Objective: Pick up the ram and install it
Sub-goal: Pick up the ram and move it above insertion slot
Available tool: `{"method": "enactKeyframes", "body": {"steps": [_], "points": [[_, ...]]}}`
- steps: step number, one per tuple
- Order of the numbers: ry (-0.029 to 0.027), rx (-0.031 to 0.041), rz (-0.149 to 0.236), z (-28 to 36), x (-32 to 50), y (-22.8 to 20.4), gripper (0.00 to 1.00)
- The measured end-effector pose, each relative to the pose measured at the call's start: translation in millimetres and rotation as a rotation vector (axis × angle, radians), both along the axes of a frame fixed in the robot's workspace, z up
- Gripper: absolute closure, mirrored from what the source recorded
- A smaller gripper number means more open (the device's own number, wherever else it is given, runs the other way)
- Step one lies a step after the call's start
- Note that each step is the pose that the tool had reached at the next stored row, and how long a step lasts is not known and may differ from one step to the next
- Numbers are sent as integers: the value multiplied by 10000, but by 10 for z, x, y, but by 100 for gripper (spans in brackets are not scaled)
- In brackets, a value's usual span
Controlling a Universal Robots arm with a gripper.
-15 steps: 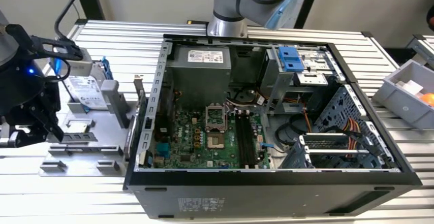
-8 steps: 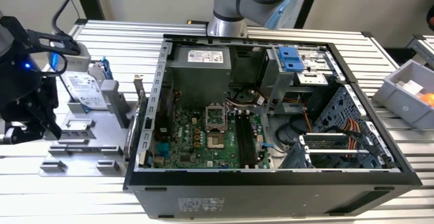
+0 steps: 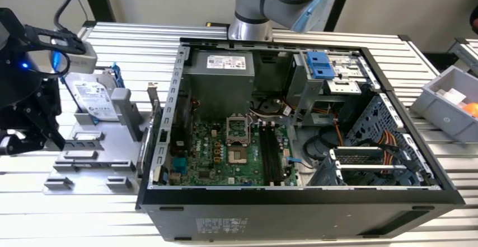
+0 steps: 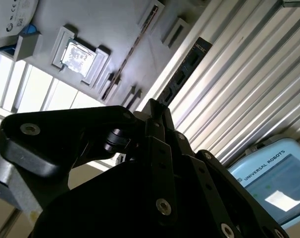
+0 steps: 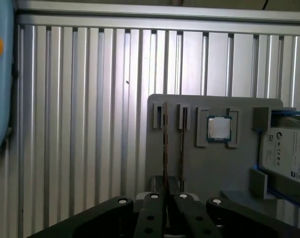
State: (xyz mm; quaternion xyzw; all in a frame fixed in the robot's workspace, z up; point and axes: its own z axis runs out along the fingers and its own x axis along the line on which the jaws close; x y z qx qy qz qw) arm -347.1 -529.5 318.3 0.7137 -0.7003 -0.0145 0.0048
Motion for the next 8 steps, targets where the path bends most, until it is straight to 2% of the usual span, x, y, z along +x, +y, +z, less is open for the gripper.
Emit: {"method": "enactKeyframes", "body": {"steps": [8], "points": [[0, 0, 0, 86, 0, 0, 100]]}}
